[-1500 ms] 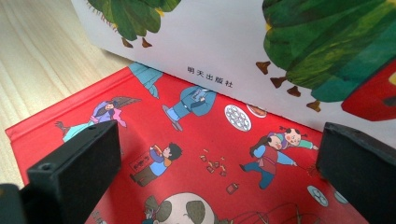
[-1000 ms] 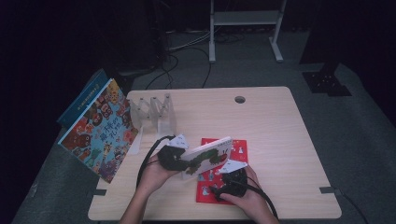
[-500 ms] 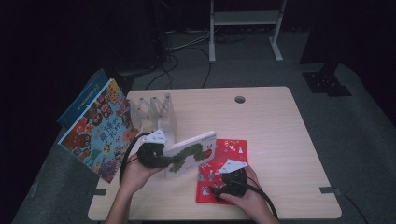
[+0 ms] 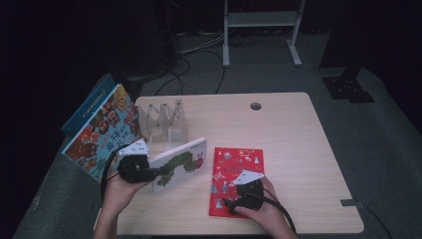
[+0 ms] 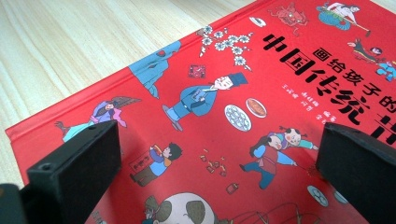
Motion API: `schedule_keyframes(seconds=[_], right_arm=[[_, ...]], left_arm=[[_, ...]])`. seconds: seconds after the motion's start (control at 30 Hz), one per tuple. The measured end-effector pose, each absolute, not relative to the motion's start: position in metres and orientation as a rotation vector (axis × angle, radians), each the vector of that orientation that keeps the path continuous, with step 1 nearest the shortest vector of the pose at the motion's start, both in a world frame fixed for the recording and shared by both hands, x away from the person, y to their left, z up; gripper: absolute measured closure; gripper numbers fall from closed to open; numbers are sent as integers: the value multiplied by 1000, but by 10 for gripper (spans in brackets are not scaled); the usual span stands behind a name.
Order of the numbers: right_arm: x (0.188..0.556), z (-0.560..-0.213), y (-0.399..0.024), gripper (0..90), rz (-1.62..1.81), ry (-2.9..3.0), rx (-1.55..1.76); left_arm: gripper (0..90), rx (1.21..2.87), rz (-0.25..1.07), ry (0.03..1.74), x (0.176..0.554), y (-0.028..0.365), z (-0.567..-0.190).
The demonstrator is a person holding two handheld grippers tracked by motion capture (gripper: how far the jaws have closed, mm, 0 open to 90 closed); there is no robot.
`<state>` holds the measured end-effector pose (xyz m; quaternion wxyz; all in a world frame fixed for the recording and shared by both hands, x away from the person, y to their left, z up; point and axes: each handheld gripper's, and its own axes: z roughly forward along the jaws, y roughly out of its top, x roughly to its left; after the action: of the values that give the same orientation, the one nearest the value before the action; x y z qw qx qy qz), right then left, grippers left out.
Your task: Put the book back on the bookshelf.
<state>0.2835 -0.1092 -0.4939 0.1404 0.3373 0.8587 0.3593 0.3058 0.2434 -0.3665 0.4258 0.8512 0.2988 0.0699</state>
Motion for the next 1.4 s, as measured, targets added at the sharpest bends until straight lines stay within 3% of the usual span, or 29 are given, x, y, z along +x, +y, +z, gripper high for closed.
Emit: schedule_keyframes(seconds=[0.43,0.77,1.4], right_arm=[[283,-494,-109,0,1038,2481,974],[283,-494,-109,0,1037,2481,977],[283,-494,-109,0,1037,2481,978]], left_arm=[[755,2061,237,877,293,291,-367],[755,2029,287,952,302,307,-374],[755,1989,383,1014,359,281,-385]])
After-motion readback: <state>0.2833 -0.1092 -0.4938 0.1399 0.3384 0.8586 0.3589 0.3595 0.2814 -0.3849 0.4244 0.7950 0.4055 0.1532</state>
